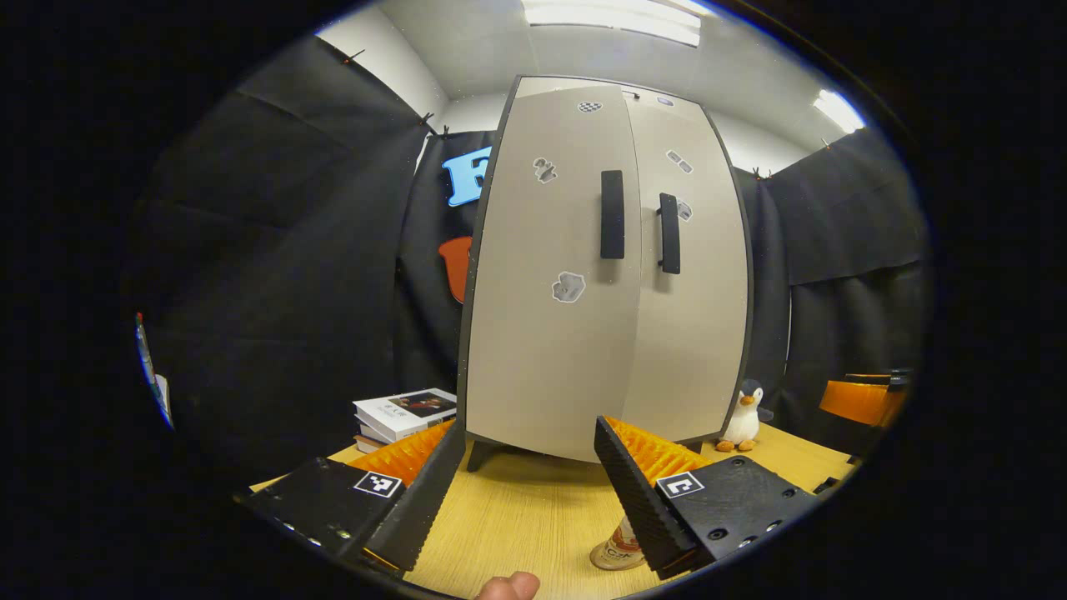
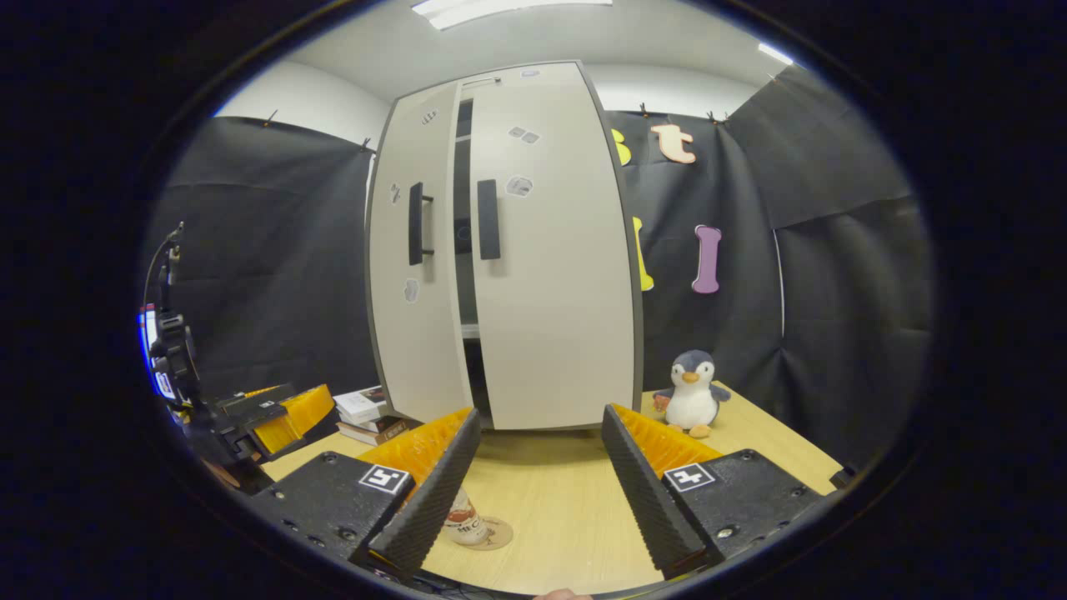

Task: Grasp the bottle in the cabinet with the left hand and place it on the coaster, then close the right door with the right hand and the left door with the left hand.

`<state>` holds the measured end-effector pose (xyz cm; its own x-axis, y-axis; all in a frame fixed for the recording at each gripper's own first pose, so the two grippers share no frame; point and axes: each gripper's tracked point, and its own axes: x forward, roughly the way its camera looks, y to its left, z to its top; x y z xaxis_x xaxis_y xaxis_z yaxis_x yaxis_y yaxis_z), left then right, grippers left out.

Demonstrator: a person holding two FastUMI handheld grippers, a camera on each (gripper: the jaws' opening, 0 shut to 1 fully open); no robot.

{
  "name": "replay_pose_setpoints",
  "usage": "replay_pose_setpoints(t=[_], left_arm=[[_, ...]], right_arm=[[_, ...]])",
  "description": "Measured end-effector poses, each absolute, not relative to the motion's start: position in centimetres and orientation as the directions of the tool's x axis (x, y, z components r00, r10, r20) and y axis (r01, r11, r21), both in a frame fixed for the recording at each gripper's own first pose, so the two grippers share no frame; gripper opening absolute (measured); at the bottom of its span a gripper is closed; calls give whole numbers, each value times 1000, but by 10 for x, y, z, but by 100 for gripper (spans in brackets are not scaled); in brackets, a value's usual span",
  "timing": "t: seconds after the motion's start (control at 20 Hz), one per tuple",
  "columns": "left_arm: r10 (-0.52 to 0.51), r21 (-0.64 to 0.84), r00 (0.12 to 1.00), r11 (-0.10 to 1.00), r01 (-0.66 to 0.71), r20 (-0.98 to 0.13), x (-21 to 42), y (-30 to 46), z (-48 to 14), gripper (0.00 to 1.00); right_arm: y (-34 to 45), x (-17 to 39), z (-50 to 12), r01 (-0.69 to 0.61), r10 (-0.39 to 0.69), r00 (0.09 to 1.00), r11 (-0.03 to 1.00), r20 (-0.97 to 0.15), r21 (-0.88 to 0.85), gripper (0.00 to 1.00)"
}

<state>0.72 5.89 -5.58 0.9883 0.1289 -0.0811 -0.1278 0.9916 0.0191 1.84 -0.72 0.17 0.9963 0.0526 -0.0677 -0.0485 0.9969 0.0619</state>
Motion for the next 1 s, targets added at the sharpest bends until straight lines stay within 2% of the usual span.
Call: replay_pose_setpoints(t=[0.25,0.3,0.35,0.4,0.45,1.0], left_arm=[[96,25,994,995,-95,-52,10,48,-46,95],[95,23,994,995,-94,-52,9,48,-46,90],[93,20,994,996,-92,-50,9,47,-45,90],[89,16,995,996,-88,-47,9,46,-44,99],[87,17,995,996,-87,-42,10,45,-42,95],[92,18,995,996,-92,-41,4,45,-42,95]], right_arm=[[-12,16,5,-31,35,998,997,-54,76,96],[-13,15,6,-28,33,998,996,-54,80,96],[-14,14,6,-26,31,998,996,-56,83,94],[-15,14,5,-24,29,998,996,-58,85,96],[-16,13,6,-22,27,998,996,-58,88,96],[-16,7,12,-29,33,998,996,-50,84,94]])
